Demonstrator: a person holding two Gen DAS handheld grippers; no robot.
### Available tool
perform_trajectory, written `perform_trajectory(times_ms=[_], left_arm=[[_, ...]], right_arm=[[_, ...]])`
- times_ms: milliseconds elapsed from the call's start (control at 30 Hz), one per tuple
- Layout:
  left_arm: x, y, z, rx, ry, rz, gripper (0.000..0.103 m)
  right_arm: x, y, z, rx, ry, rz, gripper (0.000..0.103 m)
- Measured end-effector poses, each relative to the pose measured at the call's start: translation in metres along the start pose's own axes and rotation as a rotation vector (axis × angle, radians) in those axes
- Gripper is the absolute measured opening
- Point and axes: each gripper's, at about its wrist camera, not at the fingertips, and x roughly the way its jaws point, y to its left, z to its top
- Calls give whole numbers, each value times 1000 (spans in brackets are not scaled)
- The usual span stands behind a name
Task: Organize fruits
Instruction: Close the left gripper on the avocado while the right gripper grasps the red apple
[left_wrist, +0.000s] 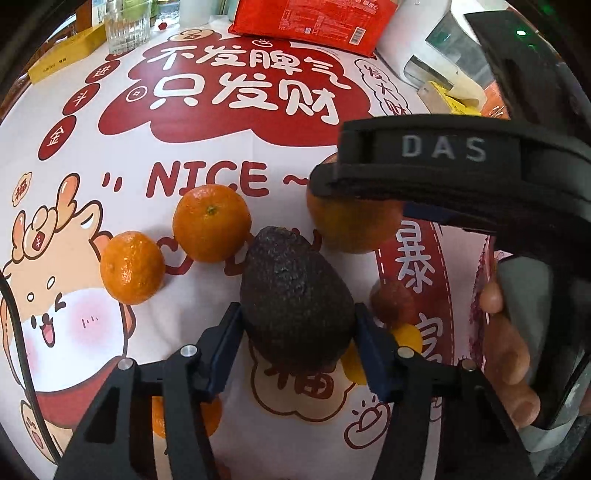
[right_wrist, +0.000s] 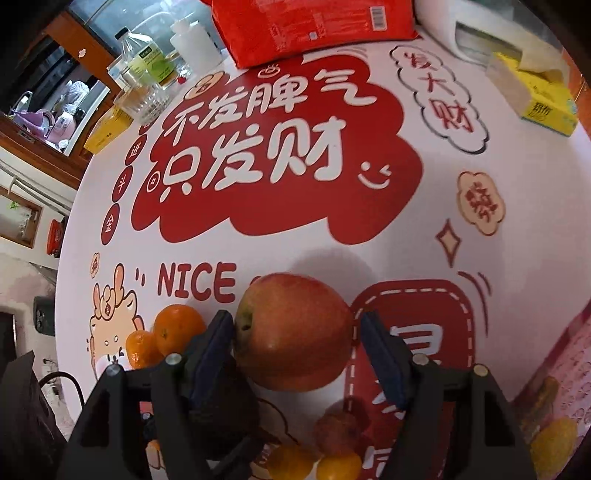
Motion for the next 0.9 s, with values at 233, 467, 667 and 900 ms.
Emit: perform_trajectory(times_ms=[233,467,667,900], left_arm=[[-8,3,-5,21,-1,60,57],[-12,7,-7,17,5,78,57],[-21,11,-17,16,10,90,56],[-23,10,-16,21,14,119,56]], right_arm=[[2,11,-5,-41,16,-13,66],[0,10,-11,-39,2,-47,66],[-6,3,-19,-31,-11,-82,65],[-19,-2,-24,-21,-36,-94,65]])
